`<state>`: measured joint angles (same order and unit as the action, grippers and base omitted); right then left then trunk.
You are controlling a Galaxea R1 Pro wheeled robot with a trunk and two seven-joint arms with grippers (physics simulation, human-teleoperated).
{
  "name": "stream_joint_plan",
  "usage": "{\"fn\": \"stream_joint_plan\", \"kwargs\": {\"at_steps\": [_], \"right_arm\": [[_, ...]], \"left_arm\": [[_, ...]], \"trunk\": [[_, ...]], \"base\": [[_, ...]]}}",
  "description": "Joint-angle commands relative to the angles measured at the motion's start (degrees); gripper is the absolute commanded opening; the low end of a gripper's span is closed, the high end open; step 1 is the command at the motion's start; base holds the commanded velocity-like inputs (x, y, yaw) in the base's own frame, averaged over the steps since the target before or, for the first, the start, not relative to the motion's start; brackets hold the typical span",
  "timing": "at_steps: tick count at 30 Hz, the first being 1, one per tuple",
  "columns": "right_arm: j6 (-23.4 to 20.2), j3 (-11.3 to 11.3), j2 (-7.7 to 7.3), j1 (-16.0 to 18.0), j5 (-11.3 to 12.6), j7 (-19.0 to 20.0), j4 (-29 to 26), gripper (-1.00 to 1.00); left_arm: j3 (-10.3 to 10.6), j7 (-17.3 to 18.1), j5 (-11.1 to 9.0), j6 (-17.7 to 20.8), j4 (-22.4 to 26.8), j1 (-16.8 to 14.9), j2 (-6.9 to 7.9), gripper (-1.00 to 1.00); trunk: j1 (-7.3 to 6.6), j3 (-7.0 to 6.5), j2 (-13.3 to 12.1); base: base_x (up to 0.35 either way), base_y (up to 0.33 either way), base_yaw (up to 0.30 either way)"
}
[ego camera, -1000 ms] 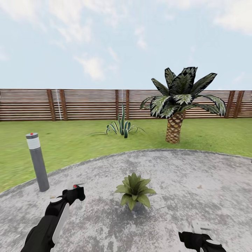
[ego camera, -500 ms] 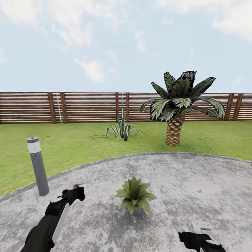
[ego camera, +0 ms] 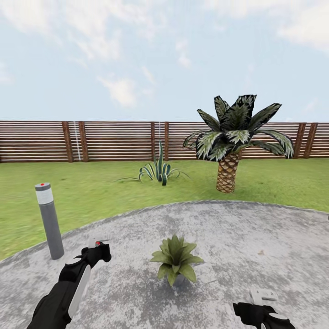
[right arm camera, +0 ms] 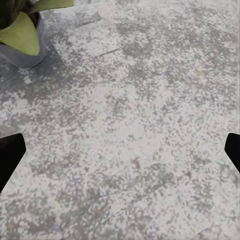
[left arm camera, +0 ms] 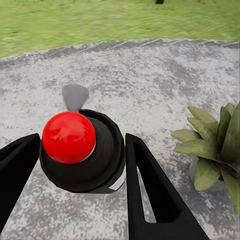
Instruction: Pick up the pesticide atomizer in the garden and spray insectifuge to fully cover both potted plants in the garden.
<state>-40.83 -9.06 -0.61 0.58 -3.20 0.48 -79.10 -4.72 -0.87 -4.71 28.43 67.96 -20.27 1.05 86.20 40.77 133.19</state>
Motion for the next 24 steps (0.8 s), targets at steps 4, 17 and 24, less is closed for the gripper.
{"fn": "stream_joint_plan", "kwargs": {"at_steps": [4, 17, 24], "right_arm": [[-0.30, 0.04, -0.01, 0.03, -0.31, 0.05, -0.07, 1.00], [-0.30, 0.04, -0.01, 0.03, -0.31, 0.05, -0.08, 1.00], [-0.30, 0.02, -0.01, 0.03, -0.31, 0.05, -0.02, 1.00]], "left_arm": [[-0.02, -0.10, -0.48, 0.31, 0.07, -0.03, 0.00, -1.00], [-0.02, -0.10, -0.48, 0.31, 0.07, -0.03, 0.00, -1.00], [-0.02, -0.10, -0.48, 0.31, 0.07, -0.03, 0.00, -1.00]], "trunk": [[-0.90, -0.65, -1.59], [-3.75, -2.99, -6.80], [-5.29, -4.24, -9.61]], "base": [[0.000, 0.000, 0.000], [0.000, 0.000, 0.000], [0.000, 0.000, 0.000]]}}
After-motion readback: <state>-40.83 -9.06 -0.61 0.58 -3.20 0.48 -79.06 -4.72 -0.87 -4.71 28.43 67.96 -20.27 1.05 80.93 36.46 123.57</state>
